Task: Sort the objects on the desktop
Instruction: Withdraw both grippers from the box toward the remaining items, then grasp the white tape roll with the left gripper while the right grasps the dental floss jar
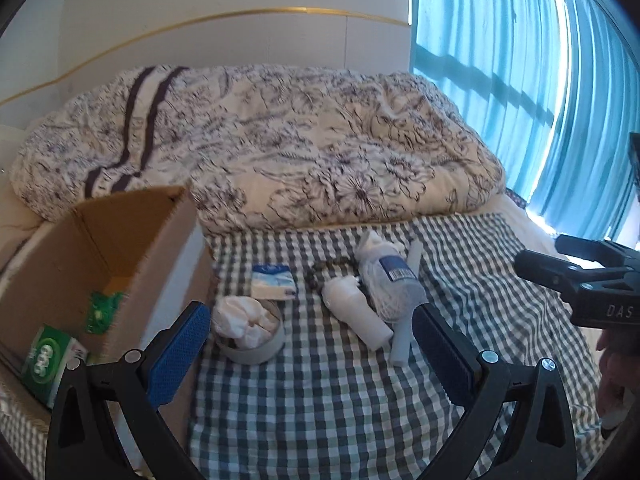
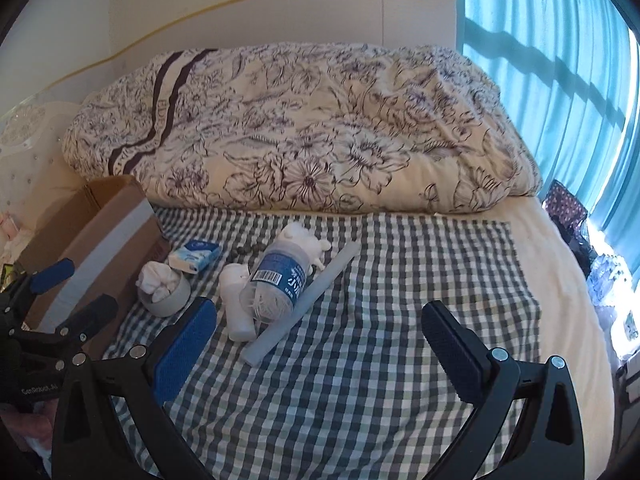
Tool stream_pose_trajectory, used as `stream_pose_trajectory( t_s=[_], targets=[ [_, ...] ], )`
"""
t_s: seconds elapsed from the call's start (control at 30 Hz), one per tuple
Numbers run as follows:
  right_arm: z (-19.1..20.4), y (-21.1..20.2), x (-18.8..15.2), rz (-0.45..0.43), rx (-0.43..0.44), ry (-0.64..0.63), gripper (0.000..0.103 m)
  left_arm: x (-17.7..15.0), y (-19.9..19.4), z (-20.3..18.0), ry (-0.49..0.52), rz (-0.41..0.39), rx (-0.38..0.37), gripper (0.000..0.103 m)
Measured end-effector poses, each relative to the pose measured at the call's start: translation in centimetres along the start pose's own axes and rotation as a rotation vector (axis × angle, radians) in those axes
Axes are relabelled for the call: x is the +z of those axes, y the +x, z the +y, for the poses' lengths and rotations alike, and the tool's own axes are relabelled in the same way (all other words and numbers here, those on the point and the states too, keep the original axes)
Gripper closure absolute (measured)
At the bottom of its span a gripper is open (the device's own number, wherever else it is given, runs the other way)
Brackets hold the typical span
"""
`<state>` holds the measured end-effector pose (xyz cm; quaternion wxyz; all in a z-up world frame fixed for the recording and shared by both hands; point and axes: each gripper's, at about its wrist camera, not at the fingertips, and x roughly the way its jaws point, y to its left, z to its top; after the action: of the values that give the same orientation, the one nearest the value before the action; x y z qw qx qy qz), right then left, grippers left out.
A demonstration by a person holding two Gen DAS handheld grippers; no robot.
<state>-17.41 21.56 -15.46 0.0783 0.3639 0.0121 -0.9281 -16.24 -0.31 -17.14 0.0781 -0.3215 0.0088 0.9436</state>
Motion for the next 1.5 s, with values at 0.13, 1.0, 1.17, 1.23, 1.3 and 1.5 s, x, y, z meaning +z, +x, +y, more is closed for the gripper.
stream_pose_trajectory(
  t_s=[0.13, 1.0, 1.17, 1.23, 1.3, 1.5],
  targets=[
    [0.4, 3.0, 0.0, 0.037, 0.015, -0.015, 0.0, -0.7, 3.0, 0.8, -0.004, 0.041, 0.053, 0.0],
    [3.3, 13.8, 0.8, 0.128, 0.078, -0.023, 0.029, -2.8, 13.0, 5.0, -0.059, 0.172, 0.127, 0.099],
    [4.0, 15.5, 0.9, 0.165, 0.064, -0.035, 0.029, -2.7, 12.8, 4.8, -0.049, 0.162, 0.105, 0.102],
    [4.2, 15.9, 0.7, 0.174, 0.058, -0.036, 0.029, -2.5, 12.7, 4.8, -0.052, 0.157, 0.108, 0.102],
    [4.4, 16.2, 0.7, 0.178, 0.055, -0.04, 0.029, -2.2, 12.6, 4.9, -0.061, 0.152, 0.106, 0.102],
    [4.5, 16.2, 0.4, 0.174, 0.079, -0.022, 0.037, -2.0, 11.5, 5.0, -0.057, 0.128, 0.138, 0.102]
  ],
)
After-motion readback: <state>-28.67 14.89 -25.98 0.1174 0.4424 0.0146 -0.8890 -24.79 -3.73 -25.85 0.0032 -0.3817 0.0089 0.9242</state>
